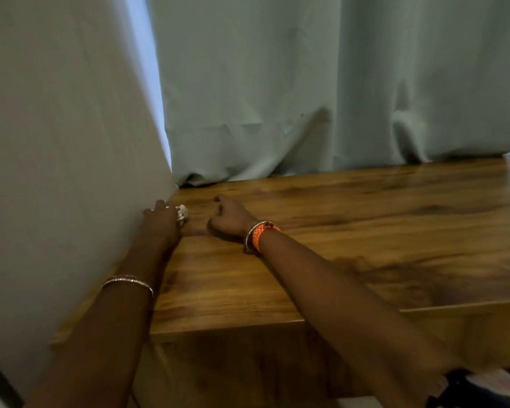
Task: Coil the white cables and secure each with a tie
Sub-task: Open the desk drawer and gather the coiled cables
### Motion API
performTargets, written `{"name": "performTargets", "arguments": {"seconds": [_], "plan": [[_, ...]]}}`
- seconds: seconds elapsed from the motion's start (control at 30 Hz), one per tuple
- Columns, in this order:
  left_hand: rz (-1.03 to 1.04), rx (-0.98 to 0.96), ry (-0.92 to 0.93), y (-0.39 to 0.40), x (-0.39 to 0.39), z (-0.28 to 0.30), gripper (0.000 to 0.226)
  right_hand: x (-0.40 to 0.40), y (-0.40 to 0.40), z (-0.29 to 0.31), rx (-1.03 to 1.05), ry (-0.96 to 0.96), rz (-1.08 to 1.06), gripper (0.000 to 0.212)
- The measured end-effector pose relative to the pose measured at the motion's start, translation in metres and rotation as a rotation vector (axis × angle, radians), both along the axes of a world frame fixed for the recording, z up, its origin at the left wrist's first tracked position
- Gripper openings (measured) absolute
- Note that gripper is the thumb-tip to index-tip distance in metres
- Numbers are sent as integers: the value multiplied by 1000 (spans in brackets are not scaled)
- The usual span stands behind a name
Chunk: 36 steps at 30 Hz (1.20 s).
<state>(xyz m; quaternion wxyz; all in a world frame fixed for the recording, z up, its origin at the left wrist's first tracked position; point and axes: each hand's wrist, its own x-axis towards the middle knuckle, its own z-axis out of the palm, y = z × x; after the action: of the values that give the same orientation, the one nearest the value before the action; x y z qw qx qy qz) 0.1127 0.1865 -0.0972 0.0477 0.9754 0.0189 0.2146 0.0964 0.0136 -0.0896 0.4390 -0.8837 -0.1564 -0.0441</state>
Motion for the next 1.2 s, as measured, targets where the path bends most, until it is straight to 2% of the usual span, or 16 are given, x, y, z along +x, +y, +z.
{"name": "performTargets", "arguments": {"seconds": [0.07,0.13,0.2,0.27,0.37,0.47,0.57,0.63,0.73,0.8,0.87,0.93,1.0,1.1,1.2], "plan": [[-217,-84,-38,-24,-5,10,24,9,-8,6,262,62,-8,52],[-511,-160,-111,-63,-11,21,37,26,-21,14,572,165,-101,45],[-691,-166,-162,-106,-9,30,46,43,-51,17,766,256,-156,36],[-762,-152,-158,-149,11,34,47,54,-97,19,805,307,-203,26],[-786,-258,-131,-213,63,37,54,98,-179,21,690,204,-321,19],[-834,-478,-11,-288,128,35,46,162,-264,20,712,105,-525,31],[-880,-726,26,-352,155,34,31,168,-320,24,784,102,-580,23],[-905,-806,63,-388,152,51,28,149,-351,38,826,116,-593,27],[-928,-877,147,-441,128,82,31,93,-392,68,777,79,-737,12],[-999,-896,289,-482,99,96,36,38,-424,89,817,81,-837,6],[-1079,-901,452,-521,60,101,37,-22,-453,101,966,54,-859,7],[-1195,-871,614,-569,13,105,36,-88,-487,103,1011,-5,-984,7],[-1321,-800,760,-615,-36,109,38,-149,-521,99,1029,-69,-1190,10],[-1492,-684,928,-668,-98,98,57,-218,-577,69,1046,-177,-1575,10],[-1653,-458,921,-707,-129,62,63,-271,-645,34,980,-273,-2068,18]]}}
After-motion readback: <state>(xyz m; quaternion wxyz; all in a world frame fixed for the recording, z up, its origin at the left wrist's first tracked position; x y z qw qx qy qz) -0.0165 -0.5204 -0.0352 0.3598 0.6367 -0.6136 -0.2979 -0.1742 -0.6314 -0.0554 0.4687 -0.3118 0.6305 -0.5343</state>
